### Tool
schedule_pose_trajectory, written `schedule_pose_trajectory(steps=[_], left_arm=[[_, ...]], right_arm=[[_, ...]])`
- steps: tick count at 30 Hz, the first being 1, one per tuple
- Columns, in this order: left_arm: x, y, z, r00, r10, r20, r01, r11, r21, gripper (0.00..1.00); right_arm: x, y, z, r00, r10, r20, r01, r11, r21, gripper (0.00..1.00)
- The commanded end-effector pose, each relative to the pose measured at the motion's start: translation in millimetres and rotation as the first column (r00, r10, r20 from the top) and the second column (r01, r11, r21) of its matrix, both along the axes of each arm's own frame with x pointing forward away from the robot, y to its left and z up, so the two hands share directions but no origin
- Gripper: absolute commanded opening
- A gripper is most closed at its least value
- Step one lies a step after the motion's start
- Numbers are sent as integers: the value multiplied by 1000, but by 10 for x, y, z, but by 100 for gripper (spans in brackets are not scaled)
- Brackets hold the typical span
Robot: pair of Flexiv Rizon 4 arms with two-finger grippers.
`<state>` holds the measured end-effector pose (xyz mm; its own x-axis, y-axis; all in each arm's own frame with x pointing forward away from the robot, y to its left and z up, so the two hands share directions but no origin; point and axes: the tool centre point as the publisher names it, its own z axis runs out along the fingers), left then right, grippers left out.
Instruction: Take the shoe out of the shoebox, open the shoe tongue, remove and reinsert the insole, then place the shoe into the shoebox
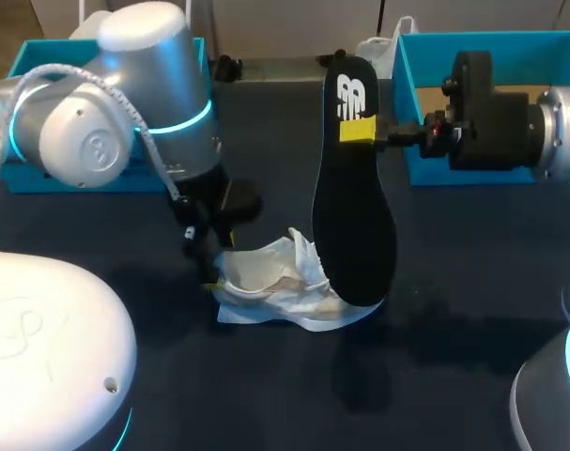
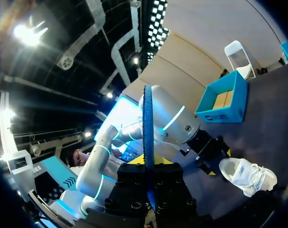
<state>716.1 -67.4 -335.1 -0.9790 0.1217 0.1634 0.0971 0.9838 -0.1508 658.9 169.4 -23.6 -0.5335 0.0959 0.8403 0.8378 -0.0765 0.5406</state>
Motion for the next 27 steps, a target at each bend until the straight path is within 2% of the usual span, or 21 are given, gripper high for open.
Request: schedule_pose_trajectory(steps=[1, 18, 27], left_arm=[[19, -103, -21, 1000, -10, 6, 9, 996, 85, 100], [-9, -162, -7, 997, -5, 75, 0, 998, 64, 100], [166, -304, -7, 994, 0, 105, -3, 1000, 30, 100]], right_arm=[[-6, 17, -5, 1000, -2, -2, 2, 1000, -2, 0], [-6, 17, -5, 1000, -2, -2, 2, 1000, -2, 0], [-6, 17, -5, 1000, -2, -2, 2, 1000, -2, 0]])
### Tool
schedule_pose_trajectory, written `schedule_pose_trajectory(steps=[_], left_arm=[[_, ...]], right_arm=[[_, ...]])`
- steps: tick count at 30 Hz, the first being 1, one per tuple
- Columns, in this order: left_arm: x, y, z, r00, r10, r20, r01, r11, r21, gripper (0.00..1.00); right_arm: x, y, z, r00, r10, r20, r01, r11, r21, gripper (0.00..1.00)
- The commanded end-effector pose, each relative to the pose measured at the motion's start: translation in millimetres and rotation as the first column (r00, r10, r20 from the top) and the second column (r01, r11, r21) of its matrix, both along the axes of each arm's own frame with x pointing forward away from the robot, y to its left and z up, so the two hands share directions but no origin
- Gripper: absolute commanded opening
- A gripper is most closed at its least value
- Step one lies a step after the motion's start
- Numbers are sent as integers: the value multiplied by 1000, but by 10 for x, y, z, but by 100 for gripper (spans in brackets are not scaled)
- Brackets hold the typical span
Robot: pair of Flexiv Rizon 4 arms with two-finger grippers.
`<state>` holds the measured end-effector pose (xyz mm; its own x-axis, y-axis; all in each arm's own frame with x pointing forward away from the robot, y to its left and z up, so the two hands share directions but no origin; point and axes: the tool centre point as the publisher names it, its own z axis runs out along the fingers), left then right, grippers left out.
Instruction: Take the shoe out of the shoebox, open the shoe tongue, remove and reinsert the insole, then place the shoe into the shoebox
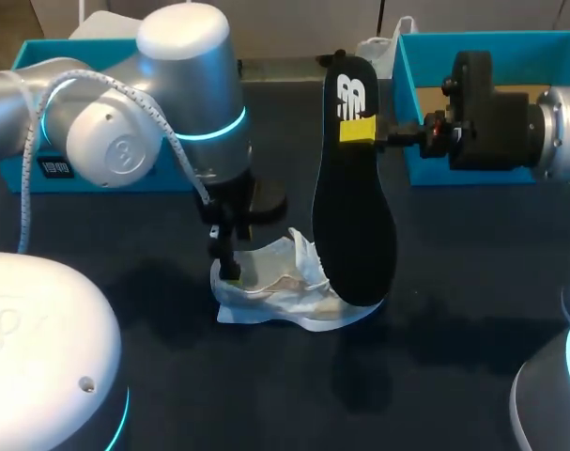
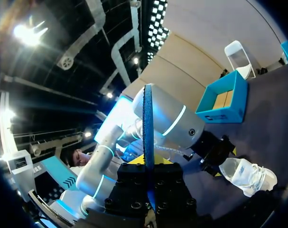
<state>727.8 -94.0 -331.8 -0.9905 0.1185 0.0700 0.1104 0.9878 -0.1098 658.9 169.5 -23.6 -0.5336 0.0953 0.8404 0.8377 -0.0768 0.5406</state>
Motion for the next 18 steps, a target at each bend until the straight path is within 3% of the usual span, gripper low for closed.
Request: schedule_pose_trajectory(steps=[1, 12, 14, 18], left_arm=[[74, -65, -55, 1000, 3, 8, -3, 1000, -4, 100], [303, -293, -162, 999, 24, 38, -23, 999, -32, 100], [373, -329, -199, 999, 34, 36, -33, 999, -33, 88], [453, -370, -256, 999, 44, 27, -43, 999, -31, 78]], right_arm=[[-6, 17, -4, 1000, -2, -2, 2, 1000, -3, 0], [-6, 17, -4, 1000, -2, -2, 2, 1000, -3, 0], [-6, 17, -4, 1000, -2, -2, 2, 1000, -3, 0], [-6, 17, -4, 1000, -2, -2, 2, 1000, -3, 0]])
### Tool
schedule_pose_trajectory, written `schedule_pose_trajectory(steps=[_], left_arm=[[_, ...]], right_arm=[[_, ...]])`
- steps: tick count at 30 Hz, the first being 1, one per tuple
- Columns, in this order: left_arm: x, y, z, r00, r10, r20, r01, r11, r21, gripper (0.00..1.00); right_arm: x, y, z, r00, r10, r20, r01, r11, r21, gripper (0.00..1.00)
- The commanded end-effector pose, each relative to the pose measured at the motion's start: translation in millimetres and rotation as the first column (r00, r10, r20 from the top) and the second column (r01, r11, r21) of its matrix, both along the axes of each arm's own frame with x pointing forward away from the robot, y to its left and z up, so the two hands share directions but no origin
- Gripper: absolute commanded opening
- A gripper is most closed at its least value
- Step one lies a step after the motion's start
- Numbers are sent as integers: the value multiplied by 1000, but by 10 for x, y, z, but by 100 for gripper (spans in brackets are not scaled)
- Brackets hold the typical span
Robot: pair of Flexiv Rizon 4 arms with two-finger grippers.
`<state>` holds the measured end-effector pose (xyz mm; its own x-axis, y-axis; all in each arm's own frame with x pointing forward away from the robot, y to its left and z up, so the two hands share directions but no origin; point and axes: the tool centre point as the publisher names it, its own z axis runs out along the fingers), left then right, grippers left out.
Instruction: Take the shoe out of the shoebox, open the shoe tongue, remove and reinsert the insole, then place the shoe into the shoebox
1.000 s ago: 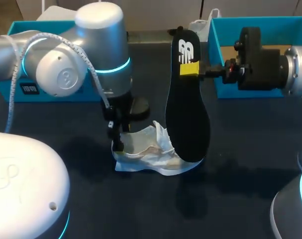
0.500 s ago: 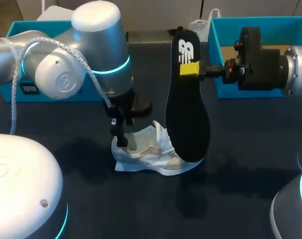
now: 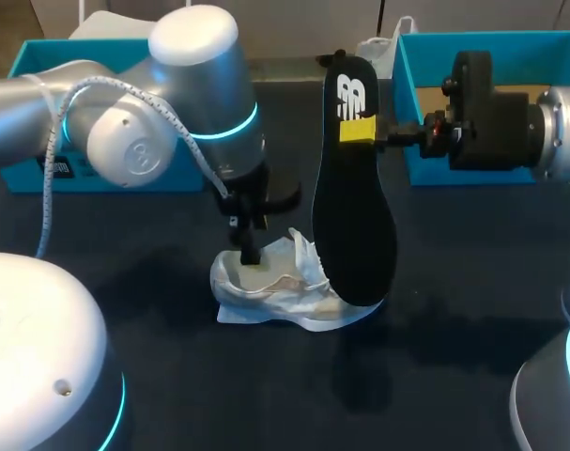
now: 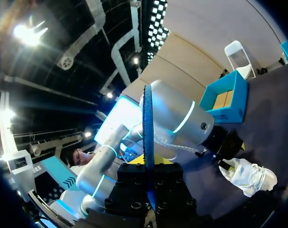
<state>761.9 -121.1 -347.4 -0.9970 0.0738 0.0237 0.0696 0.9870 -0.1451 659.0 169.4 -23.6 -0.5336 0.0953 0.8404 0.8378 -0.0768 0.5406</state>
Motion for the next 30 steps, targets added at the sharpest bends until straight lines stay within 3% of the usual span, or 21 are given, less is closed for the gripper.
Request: schedule_pose_trajectory(steps=[1, 2, 5, 9, 14, 30], left_arm=[[135, -112, -119, 1000, -5, -19, 5, 1000, 7, 66], [157, -125, -135, 1000, -3, -21, 3, 1000, 9, 60], [186, -156, -181, 999, -9, -33, 10, 1000, 10, 59], [168, -206, -218, 999, -24, -42, 24, 1000, 15, 50], [92, -270, -254, 997, -41, -58, 42, 999, 20, 56], [9, -388, -458, 993, -54, -102, 58, 997, 42, 42]], right_arm=[[-7, 18, -4, 1000, -2, -2, 2, 1000, -3, 0], [-7, 18, -4, 1000, -2, -2, 2, 1000, -3, 0], [-7, 18, -4, 1000, -2, -2, 2, 1000, -3, 0], [-7, 18, -4, 1000, -2, -2, 2, 1000, -3, 0], [-7, 18, -4, 1000, -2, -2, 2, 1000, -3, 0], [-7, 18, -4, 1000, -2, -2, 2, 1000, -3, 0]])
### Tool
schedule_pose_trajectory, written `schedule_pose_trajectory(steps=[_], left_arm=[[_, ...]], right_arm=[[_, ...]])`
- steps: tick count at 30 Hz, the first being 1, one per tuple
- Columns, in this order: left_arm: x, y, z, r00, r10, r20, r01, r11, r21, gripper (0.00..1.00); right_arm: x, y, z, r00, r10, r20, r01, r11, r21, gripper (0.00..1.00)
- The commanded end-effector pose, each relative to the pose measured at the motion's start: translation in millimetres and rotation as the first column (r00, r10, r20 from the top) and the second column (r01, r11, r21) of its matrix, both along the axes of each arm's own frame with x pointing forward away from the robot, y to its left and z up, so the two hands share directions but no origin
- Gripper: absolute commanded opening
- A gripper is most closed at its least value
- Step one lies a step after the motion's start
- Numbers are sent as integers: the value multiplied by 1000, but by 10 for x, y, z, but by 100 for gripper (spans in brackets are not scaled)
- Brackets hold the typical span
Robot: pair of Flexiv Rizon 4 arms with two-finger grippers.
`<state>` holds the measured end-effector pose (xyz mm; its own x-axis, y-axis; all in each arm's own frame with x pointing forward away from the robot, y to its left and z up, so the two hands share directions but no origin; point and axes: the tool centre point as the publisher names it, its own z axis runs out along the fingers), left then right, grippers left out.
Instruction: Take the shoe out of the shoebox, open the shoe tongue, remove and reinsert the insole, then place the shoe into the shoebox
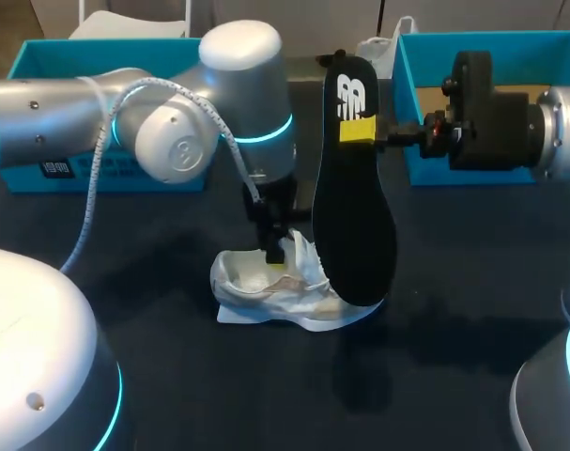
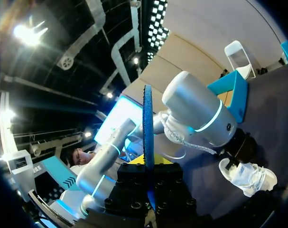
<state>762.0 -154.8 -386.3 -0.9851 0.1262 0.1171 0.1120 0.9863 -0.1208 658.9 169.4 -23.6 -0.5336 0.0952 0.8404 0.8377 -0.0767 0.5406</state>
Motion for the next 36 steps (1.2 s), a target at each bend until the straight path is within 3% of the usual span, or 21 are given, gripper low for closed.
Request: schedule_pose_trajectory(steps=[1, 15, 18, 19, 20, 30, 36], left_arm=[[2, -48, -77, 1000, -2, -14, 2, 1000, 16, 41], [-64, 57, -101, 999, 16, -46, -15, 1000, 20, 29], [-70, 57, -111, 998, 15, -53, -14, 1000, 24, 21], [-72, 56, -114, 998, 16, -60, -15, 1000, 24, 15], [-74, 56, -114, 998, 15, -64, -13, 1000, 23, 0], [-92, 121, -20, 993, -21, -120, 24, 999, 28, 0], [33, 152, 162, 970, -170, -175, 176, 984, 23, 0]], right_arm=[[-6, 18, -4, 1000, -3, -2, 3, 1000, -3, 0], [-6, 18, -4, 1000, -3, -2, 3, 1000, -3, 0], [-6, 18, -4, 1000, -3, -2, 3, 1000, -3, 0], [-6, 18, -4, 1000, -3, -2, 3, 1000, -3, 0], [-6, 18, -4, 1000, -3, -2, 3, 1000, -3, 0], [-6, 18, -4, 1000, -3, -2, 3, 1000, -3, 0], [-6, 18, -4, 1000, -3, -2, 3, 1000, -3, 0]])
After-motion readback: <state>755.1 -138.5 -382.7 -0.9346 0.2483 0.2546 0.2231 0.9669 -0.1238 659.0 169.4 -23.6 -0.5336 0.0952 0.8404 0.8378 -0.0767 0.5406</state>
